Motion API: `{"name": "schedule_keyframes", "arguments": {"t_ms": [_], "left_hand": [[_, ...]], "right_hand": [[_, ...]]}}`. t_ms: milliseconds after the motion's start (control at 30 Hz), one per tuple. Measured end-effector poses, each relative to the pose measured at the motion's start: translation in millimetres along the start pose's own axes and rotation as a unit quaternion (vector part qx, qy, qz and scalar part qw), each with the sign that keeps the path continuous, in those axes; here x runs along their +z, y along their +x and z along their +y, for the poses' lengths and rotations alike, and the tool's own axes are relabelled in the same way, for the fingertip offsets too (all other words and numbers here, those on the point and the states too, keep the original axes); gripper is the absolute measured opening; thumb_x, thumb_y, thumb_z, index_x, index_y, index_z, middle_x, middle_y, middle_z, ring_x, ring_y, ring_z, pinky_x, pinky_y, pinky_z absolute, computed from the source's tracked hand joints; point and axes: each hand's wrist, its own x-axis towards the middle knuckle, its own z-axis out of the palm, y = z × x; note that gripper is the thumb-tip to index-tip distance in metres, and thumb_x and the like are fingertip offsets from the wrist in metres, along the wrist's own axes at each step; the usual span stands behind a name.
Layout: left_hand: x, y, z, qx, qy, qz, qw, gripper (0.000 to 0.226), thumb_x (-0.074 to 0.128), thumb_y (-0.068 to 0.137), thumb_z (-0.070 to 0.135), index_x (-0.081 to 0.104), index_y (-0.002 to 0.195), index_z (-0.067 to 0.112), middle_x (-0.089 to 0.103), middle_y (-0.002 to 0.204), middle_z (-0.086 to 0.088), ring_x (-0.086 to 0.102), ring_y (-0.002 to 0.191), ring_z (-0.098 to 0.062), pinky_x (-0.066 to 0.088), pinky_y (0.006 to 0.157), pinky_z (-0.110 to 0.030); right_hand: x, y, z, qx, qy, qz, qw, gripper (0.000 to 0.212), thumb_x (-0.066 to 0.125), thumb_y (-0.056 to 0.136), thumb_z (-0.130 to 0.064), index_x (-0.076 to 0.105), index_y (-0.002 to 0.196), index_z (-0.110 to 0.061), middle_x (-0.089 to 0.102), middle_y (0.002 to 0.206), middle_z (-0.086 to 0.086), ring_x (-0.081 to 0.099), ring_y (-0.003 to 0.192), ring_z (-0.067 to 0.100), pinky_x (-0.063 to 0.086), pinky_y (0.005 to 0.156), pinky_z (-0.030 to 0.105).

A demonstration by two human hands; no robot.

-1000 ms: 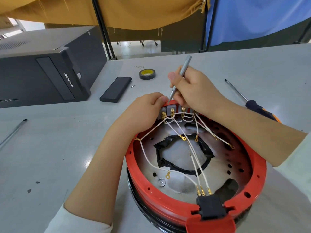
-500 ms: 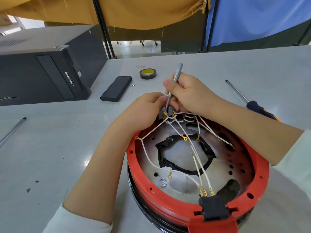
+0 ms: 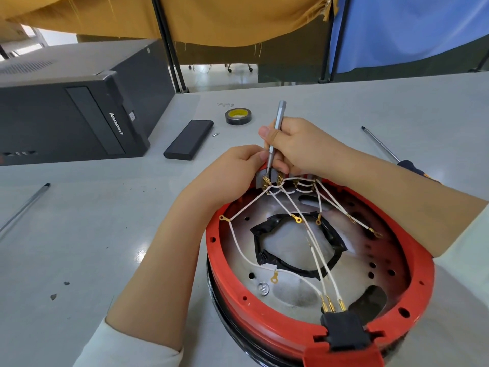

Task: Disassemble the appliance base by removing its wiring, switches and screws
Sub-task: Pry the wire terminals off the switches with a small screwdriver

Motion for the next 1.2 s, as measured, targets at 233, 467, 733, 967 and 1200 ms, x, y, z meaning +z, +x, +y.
{"name": "schedule_keyframes", "arguments": {"t_ms": [233,467,733,967,1200], "left_hand": [[-0.9,-1.2,0.5,0.002,0.008,0.003,1.000,0.029,0.038,0.100,0.030,0.066,0.102,0.021,0.068,0.097,-0.002,0.060,0.093,-0.018,0.044,0.082,-0.022],[0.1,-9.3,7.1,-0.014,0.014,0.021,1.000,0.028,0.037,0.101,0.025,0.065,0.104,0.026,0.066,0.100,0.006,0.058,0.095,-0.011,0.041,0.078,-0.016],[11.7,-30.7,7.2,-0.059,0.020,0.097,0.993,0.031,0.035,0.101,0.027,0.064,0.110,0.023,0.063,0.099,0.004,0.054,0.088,-0.011,0.036,0.068,-0.022],[0.9,-30.5,13.6,-0.070,0.089,0.033,0.993,0.027,0.034,0.101,0.025,0.058,0.112,0.018,0.061,0.096,0.002,0.055,0.083,-0.010,0.039,0.065,-0.022],[11.6,-10.7,25.3,0.002,0.062,-0.062,0.996,0.036,0.035,0.100,0.037,0.062,0.113,0.017,0.066,0.111,-0.011,0.059,0.097,-0.022,0.044,0.086,-0.031]], "right_hand": [[-7.7,-9.5,0.9,-0.021,0.127,0.022,0.991,0.030,0.040,0.101,-0.029,0.047,0.078,-0.012,0.048,0.042,0.000,0.037,0.031,0.008,0.032,0.034,0.016],[-28.0,-19.0,-8.3,0.027,0.126,-0.008,0.992,0.032,0.041,0.100,-0.034,0.048,0.079,-0.011,0.051,0.046,0.003,0.034,0.031,0.011,0.028,0.035,0.020],[-19.5,-35.8,6.9,0.004,0.105,0.086,0.991,0.028,0.041,0.100,-0.035,0.048,0.080,-0.016,0.051,0.044,-0.002,0.043,0.033,0.005,0.035,0.037,0.015],[-14.7,-41.6,14.0,-0.086,0.082,0.108,0.987,0.025,0.043,0.098,-0.037,0.046,0.077,-0.024,0.048,0.041,-0.008,0.043,0.037,0.004,0.037,0.042,0.013],[-11.0,-42.5,15.1,-0.114,-0.020,0.102,0.988,0.023,0.044,0.098,-0.038,0.045,0.076,-0.030,0.054,0.047,-0.013,0.047,0.045,0.005,0.044,0.056,0.032]]}}
